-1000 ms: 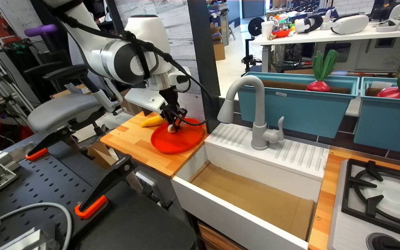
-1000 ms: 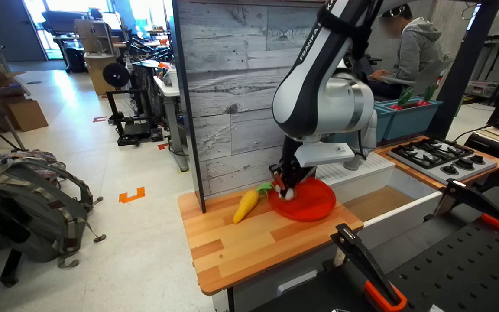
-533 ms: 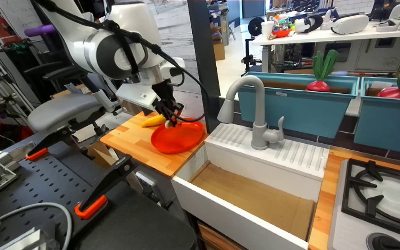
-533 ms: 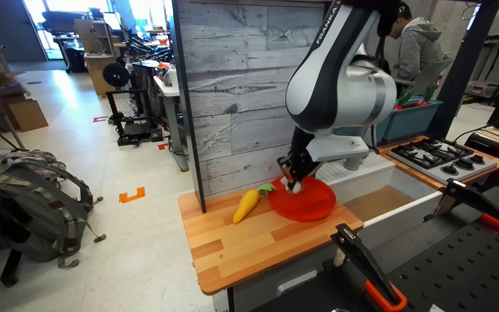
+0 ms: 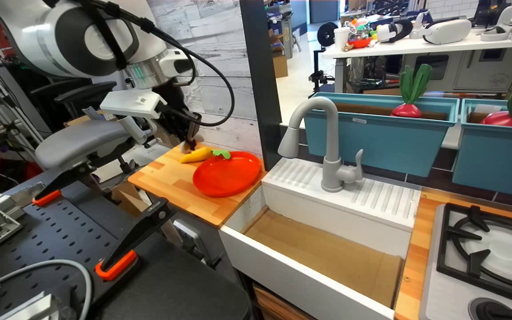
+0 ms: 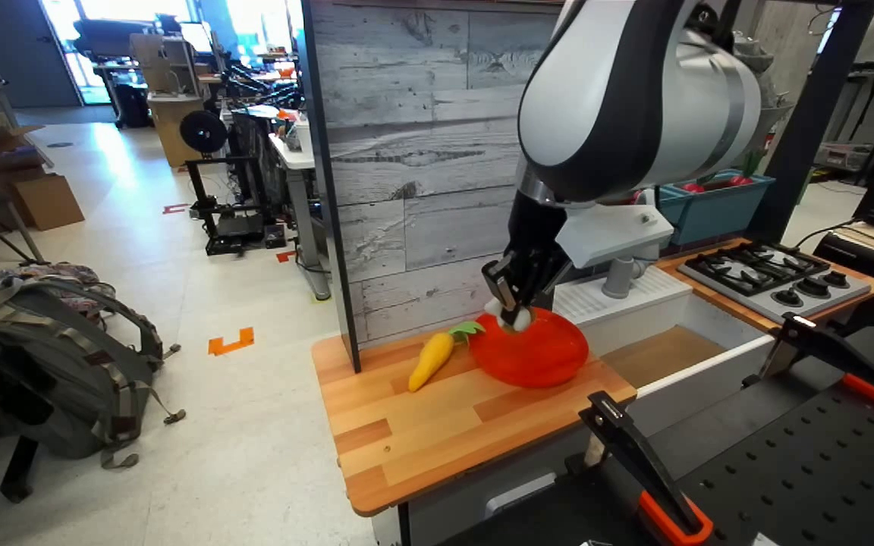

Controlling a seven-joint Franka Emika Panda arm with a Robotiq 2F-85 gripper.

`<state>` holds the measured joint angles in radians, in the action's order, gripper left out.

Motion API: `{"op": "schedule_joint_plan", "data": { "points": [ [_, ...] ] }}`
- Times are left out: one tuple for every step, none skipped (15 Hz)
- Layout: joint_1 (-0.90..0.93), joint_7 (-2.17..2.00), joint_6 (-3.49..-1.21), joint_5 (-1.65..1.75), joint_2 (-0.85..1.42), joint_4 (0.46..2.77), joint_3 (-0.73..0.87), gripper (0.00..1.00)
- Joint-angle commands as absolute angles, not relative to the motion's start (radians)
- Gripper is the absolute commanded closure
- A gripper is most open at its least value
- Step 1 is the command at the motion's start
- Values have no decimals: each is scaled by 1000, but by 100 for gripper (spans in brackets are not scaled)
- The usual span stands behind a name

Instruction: Pick the stuffed animal on the plate and put it on the counter

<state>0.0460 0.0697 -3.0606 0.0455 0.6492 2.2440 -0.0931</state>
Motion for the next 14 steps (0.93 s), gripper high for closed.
{"op": "schedule_joint_plan", "data": {
  "points": [
    [180, 51, -3045, 95, 599, 2287, -29, 96],
    [216, 48, -3034, 106, 608, 2276, -17, 96],
    [252, 45, -3026, 117, 620, 2262, -5, 96],
    [279, 44, -3010, 127, 631, 2249, 0, 96],
    [304, 42, -2989, 135, 640, 2236, 2, 96],
    [323, 43, -2975, 141, 651, 2223, 4, 96],
    [335, 49, -2951, 150, 665, 2206, -2, 96],
    [349, 49, -2924, 159, 678, 2190, -6, 96],
    [357, 53, -2897, 168, 692, 2173, -13, 96],
    [361, 59, -2870, 176, 707, 2155, -23, 96],
    [359, 67, -2858, 182, 724, 2137, -34, 96],
    [353, 78, -2843, 185, 744, 2114, -49, 96],
    [349, 84, -2838, 188, 765, 2092, -60, 96],
    [343, 93, -2830, 188, 785, 2070, -70, 96]
  ]
}}
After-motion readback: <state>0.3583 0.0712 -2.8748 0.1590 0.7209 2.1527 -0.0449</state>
